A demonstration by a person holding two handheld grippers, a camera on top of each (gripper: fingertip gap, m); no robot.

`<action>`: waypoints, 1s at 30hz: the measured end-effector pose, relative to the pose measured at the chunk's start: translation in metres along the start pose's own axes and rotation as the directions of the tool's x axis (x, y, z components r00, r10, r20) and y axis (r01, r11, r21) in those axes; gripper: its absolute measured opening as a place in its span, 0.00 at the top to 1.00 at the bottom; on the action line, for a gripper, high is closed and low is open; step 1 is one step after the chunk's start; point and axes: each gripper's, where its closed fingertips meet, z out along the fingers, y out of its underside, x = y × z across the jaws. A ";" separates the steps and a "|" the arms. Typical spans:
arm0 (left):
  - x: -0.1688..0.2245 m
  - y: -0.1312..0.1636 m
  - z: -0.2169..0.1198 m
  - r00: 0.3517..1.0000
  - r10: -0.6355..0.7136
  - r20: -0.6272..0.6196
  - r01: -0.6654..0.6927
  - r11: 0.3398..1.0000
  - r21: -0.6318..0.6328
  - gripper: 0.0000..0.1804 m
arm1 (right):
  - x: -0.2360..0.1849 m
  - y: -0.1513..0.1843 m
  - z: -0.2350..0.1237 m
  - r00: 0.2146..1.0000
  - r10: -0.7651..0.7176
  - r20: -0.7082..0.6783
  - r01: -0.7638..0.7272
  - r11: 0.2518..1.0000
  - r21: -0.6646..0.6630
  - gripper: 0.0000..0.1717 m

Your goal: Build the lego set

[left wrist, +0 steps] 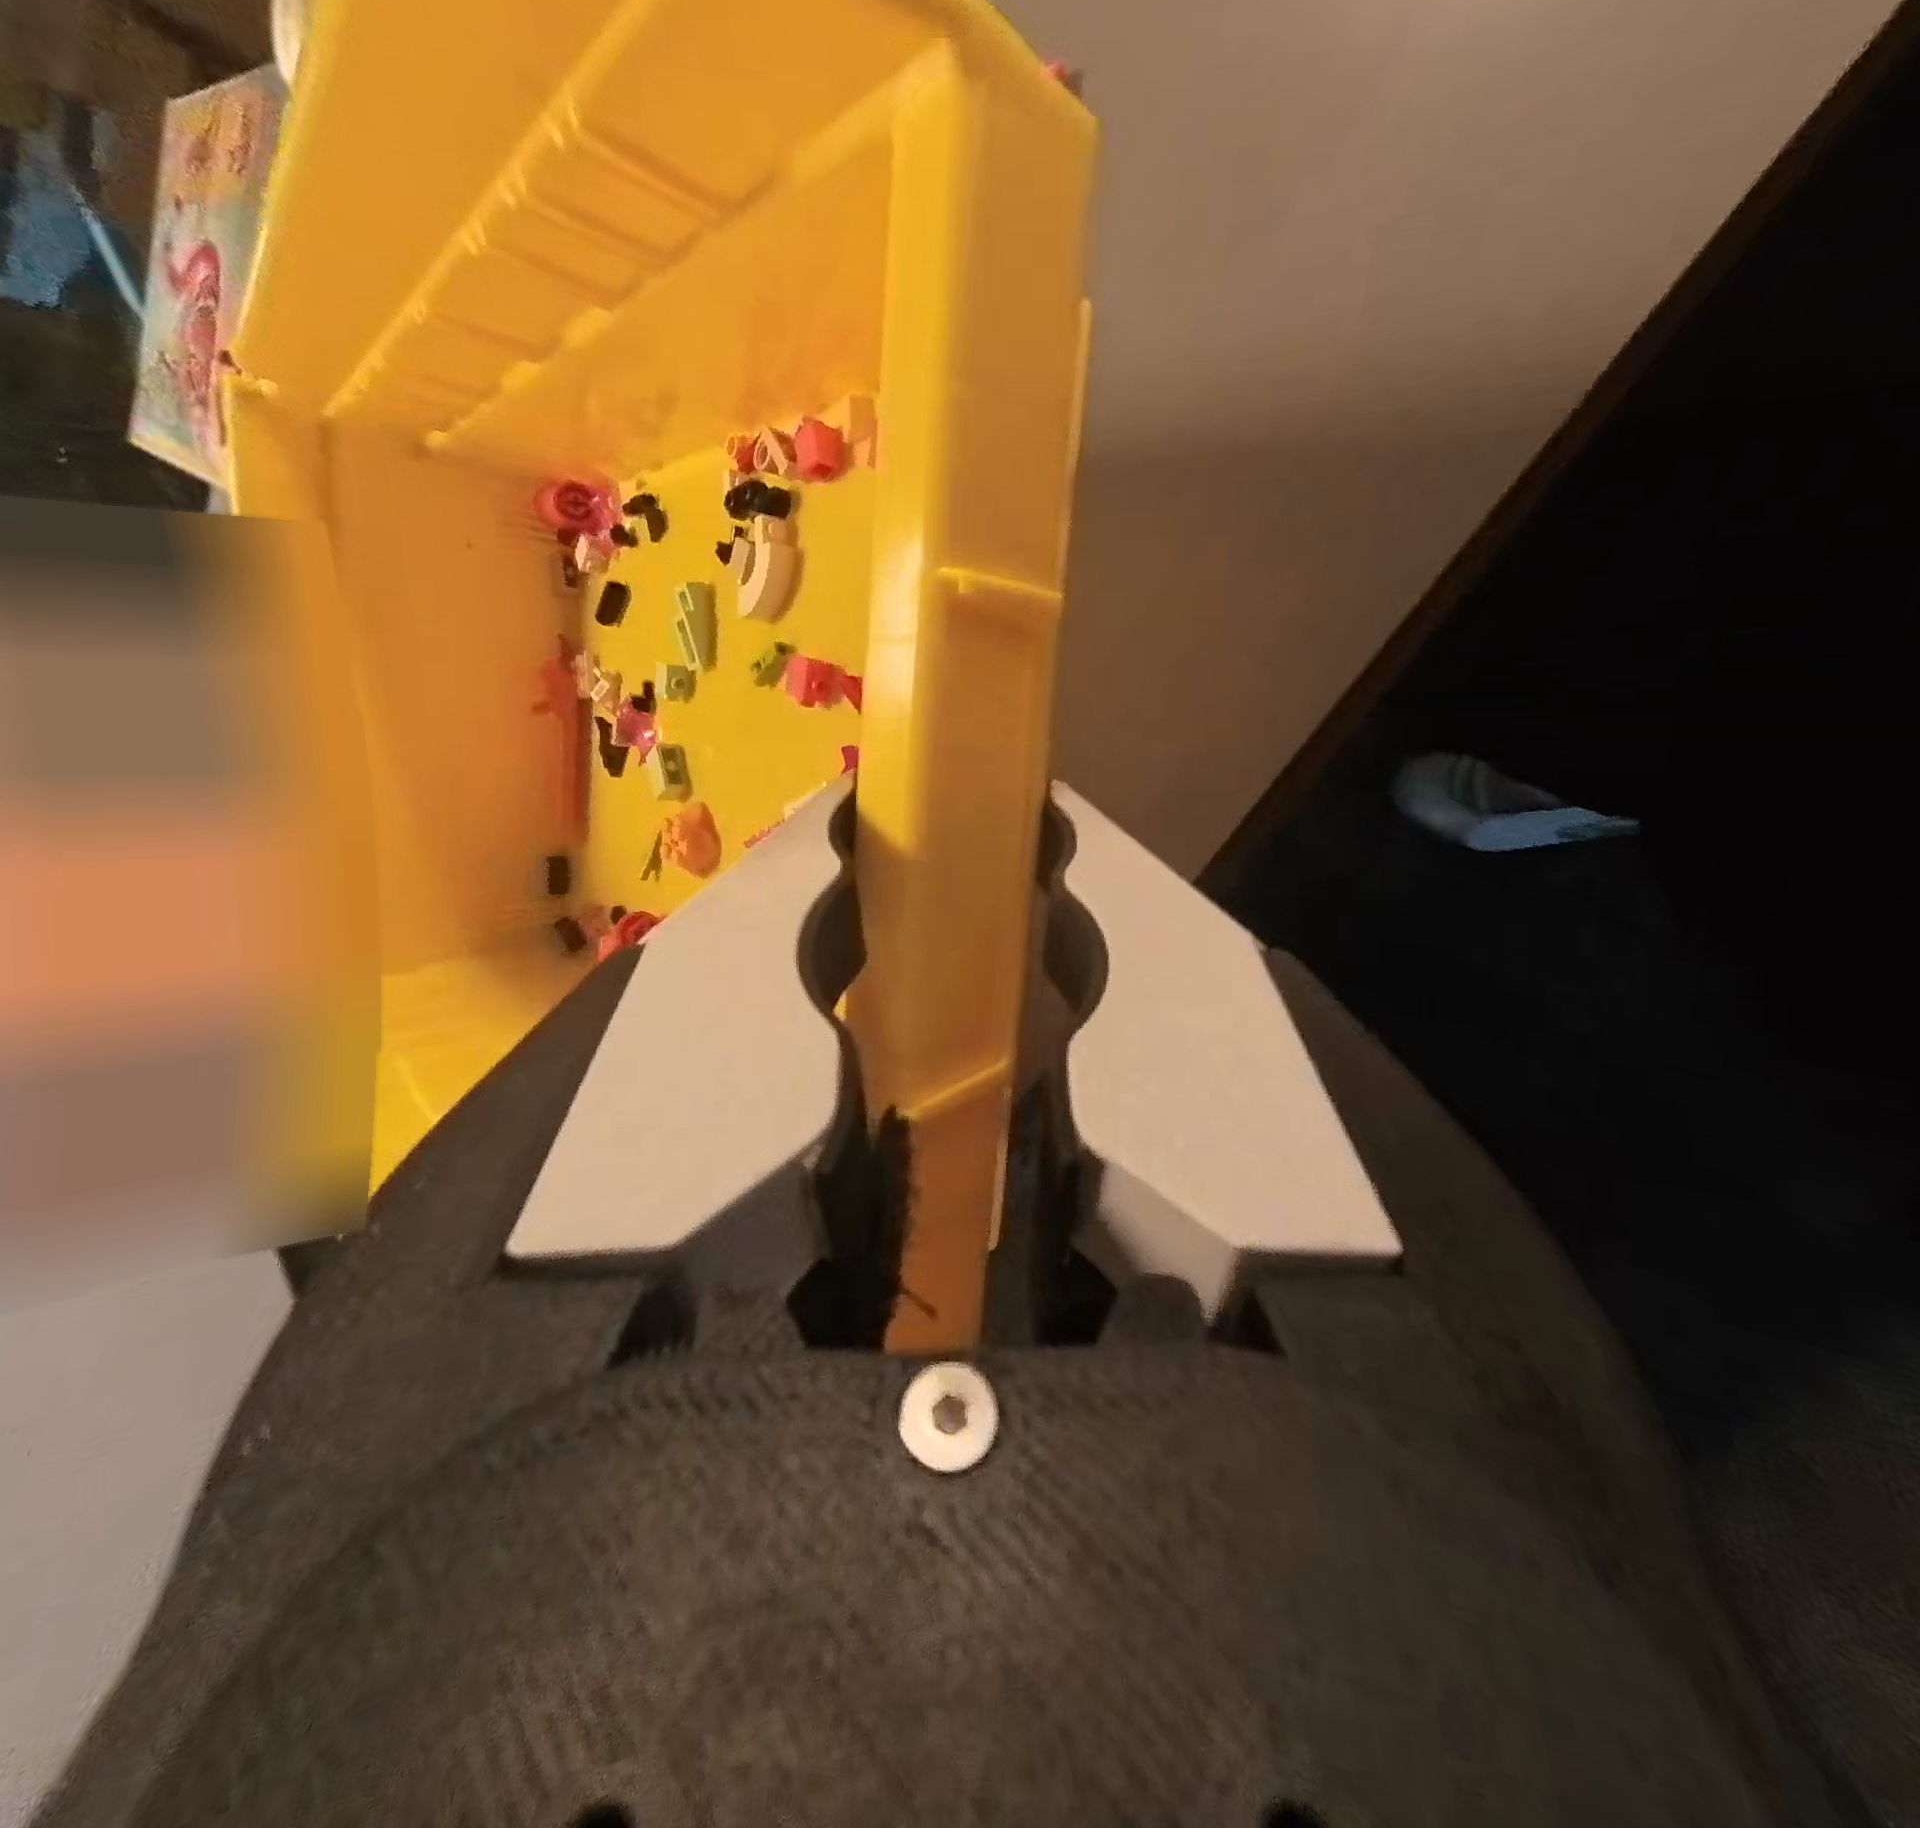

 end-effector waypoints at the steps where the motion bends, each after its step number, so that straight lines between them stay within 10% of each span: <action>1: -0.002 0.002 -0.005 1.000 -0.002 -0.013 0.002 1.000 0.013 0.84 | 0.000 0.000 0.000 1.000 0.000 -0.001 0.000 1.000 0.001 0.97; 24: 0.025 0.016 0.061 0.973 0.232 -0.020 -0.232 0.966 -0.112 0.85 | -0.002 0.002 0.001 1.000 -0.005 0.010 0.005 1.000 -0.010 0.97; 30: 0.028 -0.007 0.056 0.996 0.074 -0.046 -0.075 0.997 -0.009 0.73 | -0.001 -0.002 -0.001 1.000 0.010 0.014 -0.011 1.000 0.014 0.95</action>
